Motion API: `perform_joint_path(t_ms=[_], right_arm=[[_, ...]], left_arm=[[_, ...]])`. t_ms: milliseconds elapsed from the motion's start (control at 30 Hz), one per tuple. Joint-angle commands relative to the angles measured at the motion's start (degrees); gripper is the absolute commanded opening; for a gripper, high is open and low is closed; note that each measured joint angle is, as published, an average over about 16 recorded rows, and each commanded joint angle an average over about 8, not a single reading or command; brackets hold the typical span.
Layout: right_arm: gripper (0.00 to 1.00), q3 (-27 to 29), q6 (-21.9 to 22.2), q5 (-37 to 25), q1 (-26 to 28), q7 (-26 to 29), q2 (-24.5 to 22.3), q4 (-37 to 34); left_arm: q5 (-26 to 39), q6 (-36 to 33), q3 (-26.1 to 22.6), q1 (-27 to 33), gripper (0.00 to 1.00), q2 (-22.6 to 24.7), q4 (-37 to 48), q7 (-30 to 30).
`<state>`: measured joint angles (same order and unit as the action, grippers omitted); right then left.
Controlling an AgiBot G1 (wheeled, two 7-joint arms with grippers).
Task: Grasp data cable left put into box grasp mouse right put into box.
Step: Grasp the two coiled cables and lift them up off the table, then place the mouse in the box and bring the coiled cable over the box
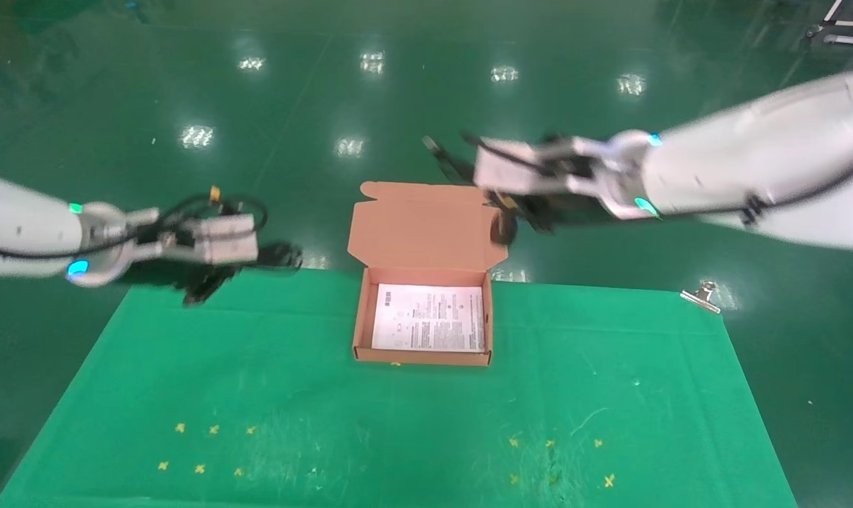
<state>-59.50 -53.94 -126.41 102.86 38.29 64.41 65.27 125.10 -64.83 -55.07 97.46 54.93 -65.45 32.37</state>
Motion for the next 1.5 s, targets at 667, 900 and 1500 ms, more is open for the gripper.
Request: perform_joint_path(t_ms=[667, 900, 1500], right_arm=[[0.00, 2.69, 15.03, 10.19, 6.30, -14.55, 12.99, -19.37], [0.00, 2.07, 15.96, 12.89, 6.82, -16.40, 13.01, -19.61], [0.00, -4.67, 16.68, 14.81, 1.46, -14.07, 13.43, -19.68]], left_arm=[[2.62, 8.03, 1.41, 5.48, 0.00, 6.57, 4.48, -2.81], [3.53, 8.33, 1.34, 5.88, 0.00, 7.17, 5.65, -2.35], [9.34, 4.71, -0.39, 4.74, 0.00, 4.09, 5.67, 1.25]])
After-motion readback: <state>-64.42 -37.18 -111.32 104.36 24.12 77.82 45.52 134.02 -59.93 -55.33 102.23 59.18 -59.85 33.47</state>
